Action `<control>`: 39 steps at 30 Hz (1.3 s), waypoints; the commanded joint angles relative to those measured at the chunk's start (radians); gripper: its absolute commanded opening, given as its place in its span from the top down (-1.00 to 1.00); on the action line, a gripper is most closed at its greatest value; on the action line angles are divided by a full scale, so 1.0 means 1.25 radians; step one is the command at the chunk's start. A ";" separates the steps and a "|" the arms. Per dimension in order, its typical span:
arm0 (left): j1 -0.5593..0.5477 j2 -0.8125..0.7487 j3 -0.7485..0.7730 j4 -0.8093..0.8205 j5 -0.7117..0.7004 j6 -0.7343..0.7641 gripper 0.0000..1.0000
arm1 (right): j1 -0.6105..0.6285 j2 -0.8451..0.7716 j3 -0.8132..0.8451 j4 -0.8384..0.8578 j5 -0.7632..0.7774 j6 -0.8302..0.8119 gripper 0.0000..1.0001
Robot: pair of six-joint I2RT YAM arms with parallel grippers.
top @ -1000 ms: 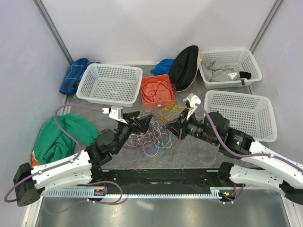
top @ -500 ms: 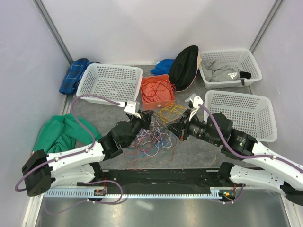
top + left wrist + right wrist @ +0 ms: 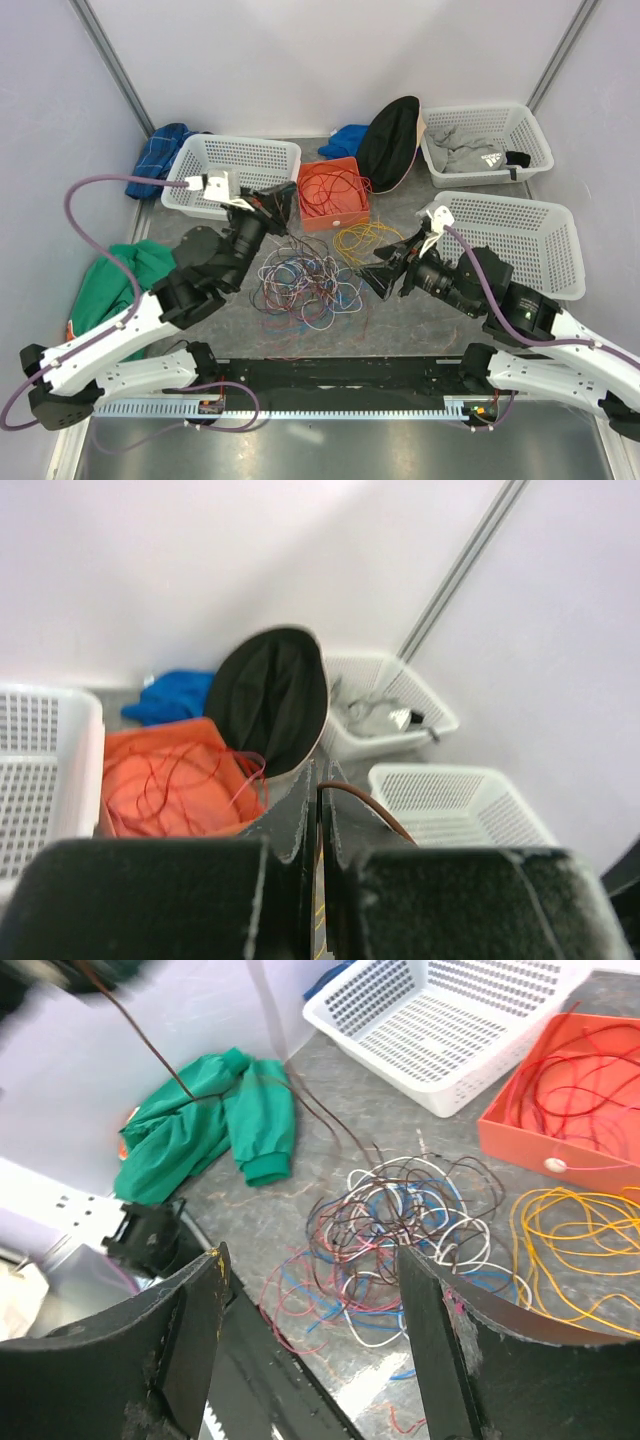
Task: Untangle the cables
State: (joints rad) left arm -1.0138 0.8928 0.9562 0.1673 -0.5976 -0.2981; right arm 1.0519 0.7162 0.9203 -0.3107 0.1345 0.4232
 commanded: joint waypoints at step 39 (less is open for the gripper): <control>0.002 0.020 0.372 -0.264 0.174 0.084 0.96 | 0.000 0.447 0.185 0.481 -0.027 -0.139 0.43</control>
State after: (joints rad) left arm -1.0119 0.9554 1.4212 -0.1589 -0.3893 -0.2195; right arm 1.0519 1.2594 1.0794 0.2821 0.1036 0.2829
